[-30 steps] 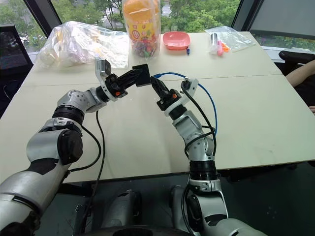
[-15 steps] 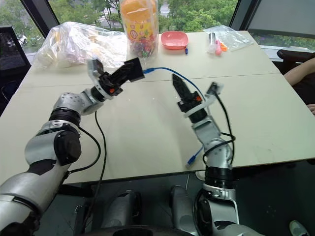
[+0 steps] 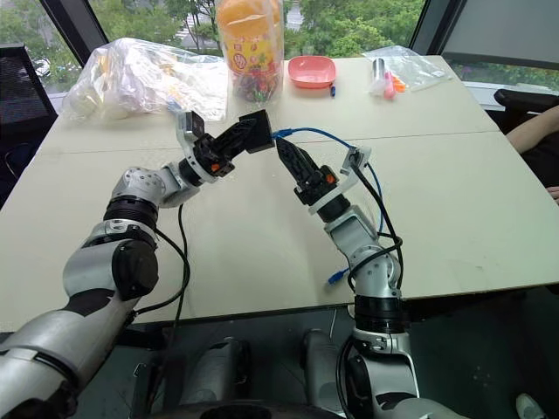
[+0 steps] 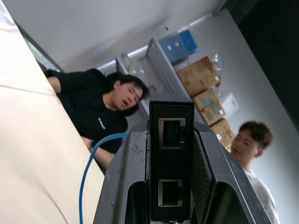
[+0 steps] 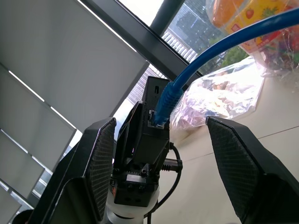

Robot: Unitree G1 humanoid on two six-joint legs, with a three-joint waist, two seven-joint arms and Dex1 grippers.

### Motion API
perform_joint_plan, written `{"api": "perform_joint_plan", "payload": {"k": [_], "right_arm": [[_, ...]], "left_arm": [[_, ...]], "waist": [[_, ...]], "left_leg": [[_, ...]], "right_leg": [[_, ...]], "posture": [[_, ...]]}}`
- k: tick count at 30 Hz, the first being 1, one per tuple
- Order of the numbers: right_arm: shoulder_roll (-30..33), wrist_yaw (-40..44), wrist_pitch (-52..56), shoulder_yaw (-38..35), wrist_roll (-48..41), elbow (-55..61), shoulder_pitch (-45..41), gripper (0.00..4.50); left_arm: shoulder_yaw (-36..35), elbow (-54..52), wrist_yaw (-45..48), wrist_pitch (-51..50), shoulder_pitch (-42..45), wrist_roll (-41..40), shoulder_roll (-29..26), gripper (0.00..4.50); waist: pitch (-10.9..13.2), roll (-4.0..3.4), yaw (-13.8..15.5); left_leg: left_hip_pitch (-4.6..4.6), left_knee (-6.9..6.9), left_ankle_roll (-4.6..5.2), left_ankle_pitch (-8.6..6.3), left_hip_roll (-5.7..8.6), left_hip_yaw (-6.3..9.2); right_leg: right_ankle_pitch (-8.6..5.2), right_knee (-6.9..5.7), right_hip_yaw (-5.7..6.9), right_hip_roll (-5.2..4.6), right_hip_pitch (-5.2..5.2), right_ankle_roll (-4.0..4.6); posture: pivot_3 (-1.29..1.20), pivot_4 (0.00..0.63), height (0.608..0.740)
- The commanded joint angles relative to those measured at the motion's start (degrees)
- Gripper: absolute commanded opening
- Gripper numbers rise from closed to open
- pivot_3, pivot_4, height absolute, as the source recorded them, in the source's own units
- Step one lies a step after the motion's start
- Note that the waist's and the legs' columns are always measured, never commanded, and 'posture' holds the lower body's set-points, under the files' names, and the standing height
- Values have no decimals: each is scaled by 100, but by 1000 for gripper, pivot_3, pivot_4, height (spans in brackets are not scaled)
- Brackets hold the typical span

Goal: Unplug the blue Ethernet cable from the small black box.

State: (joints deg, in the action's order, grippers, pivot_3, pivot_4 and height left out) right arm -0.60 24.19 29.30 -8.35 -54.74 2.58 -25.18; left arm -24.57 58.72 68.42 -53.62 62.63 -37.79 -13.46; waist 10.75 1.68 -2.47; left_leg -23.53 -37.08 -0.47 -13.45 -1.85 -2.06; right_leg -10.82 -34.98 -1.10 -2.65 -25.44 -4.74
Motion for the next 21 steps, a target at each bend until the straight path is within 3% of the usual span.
{"api": "perform_joint_plan", "payload": {"k": [1, 12, 15, 20, 21], "right_arm": [[-44, 100, -137, -29, 46, 117, -135, 3186], [-75, 129, -165, -43, 167, 24, -160, 3186], [-91, 131, -155, -19, 197, 1, -160, 2356], [-115, 111, -153, -9, 268, -31, -149, 82], [-111, 110, -145, -6, 284, -42, -150, 82]], "left_arm": [[46, -360, 60, -148, -65, -141, 15, 511], [131, -536, 46, -251, -130, -166, 77, 511], [135, -540, 46, -250, -126, -163, 85, 511], [125, -530, 25, -230, -117, -156, 58, 511], [119, -516, 16, -216, -111, -153, 47, 511]], "waist": [[0, 0, -3], [0, 0, -1], [0, 0, -1], [0, 0, -5], [0, 0, -4]], "left_leg": [[0, 0, 0, 0, 0, 0], [0, 0, 0, 0, 0, 1], [0, 0, 0, 0, 0, 1], [0, 1, 0, 0, 0, 1], [0, 0, 0, 0, 0, 1]], "right_leg": [[0, 0, 0, 0, 0, 0], [-1, 0, 0, 0, 0, 1], [-1, 0, 0, 0, 0, 2], [-1, 0, 0, 0, -1, 2], [-1, 0, 1, 1, 0, 2]], "posture": [[0, 150, 740], [0, 150, 740], [0, 150, 740], [0, 150, 740], [0, 150, 740]]}}
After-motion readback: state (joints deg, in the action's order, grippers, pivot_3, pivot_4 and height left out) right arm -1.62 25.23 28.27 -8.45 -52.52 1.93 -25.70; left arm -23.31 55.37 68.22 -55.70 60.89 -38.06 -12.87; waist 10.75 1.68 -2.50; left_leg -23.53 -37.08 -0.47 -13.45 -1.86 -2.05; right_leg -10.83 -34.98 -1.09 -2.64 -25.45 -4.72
